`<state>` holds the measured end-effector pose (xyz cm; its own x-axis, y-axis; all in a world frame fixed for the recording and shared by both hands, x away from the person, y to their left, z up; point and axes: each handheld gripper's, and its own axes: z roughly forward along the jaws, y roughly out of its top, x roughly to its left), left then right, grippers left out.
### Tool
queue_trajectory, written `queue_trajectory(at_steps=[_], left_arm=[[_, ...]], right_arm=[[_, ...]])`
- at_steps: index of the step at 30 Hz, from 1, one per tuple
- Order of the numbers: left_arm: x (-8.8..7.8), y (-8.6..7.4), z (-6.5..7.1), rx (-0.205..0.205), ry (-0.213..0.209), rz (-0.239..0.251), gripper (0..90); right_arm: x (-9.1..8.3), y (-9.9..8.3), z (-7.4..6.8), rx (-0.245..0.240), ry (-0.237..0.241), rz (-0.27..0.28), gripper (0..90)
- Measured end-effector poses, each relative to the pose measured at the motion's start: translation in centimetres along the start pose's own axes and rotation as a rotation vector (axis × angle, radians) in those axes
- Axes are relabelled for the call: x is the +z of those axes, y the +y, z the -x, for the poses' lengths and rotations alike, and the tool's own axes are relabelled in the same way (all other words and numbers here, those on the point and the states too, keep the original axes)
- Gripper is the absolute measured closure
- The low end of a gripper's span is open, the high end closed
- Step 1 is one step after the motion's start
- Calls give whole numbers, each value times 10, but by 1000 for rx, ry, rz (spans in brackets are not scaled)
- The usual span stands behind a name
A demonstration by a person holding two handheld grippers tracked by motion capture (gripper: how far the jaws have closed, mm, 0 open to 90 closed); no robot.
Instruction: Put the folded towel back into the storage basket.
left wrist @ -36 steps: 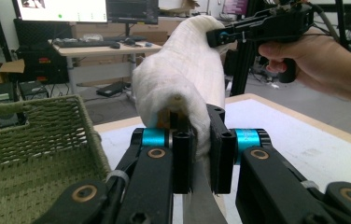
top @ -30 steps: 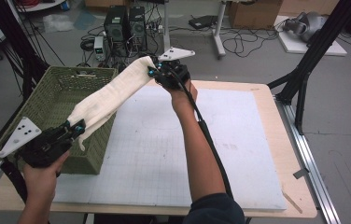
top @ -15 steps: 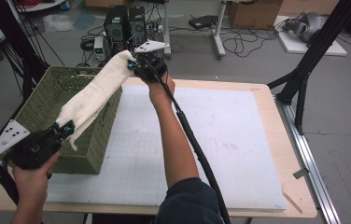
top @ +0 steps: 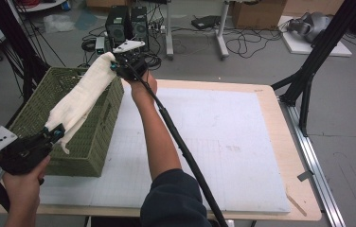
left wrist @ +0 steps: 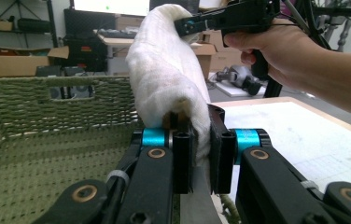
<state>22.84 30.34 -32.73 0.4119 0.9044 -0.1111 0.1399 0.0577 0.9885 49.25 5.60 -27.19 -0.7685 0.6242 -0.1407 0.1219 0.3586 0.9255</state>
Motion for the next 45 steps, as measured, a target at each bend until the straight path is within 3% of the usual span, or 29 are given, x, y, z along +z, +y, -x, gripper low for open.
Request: queue_trajectory(at_steps=[9,14,23,25,26,32,34,35,36,39,42,45], left_arm=[[-7,-4,-9,-24,28,0,821],[-9,-6,-12,-32,35,-6,821],[-15,-7,-17,-21,69,-19,819],[-15,-8,-19,-37,77,-31,815],[-16,-10,-22,-72,85,-45,806],[-17,-14,-27,-92,124,-70,790],[-17,-15,-29,-110,153,-82,703],[-17,-15,-31,-132,179,-94,605],[-18,-15,-32,-146,201,-98,447],[-22,-15,-34,-147,246,-76,411],[-24,-13,-36,-165,243,-56,372],[-25,-12,-35,-157,235,-47,356]], right_arm=[[28,10,-16,-19,21,-1,811],[36,9,-19,-4,28,-2,811],[55,15,-31,-14,47,-16,811],[57,15,-32,-16,51,-15,810],[61,16,-34,-6,33,-33,811],[74,17,-40,2,28,-48,809],[80,17,-44,8,14,-48,749],[83,16,-45,11,7,-49,622],[88,17,-49,20,-50,-51,494],[88,18,-49,34,-49,-30,460],[81,19,-45,54,-61,-36,441],[74,19,-42,63,-62,-32,440]])
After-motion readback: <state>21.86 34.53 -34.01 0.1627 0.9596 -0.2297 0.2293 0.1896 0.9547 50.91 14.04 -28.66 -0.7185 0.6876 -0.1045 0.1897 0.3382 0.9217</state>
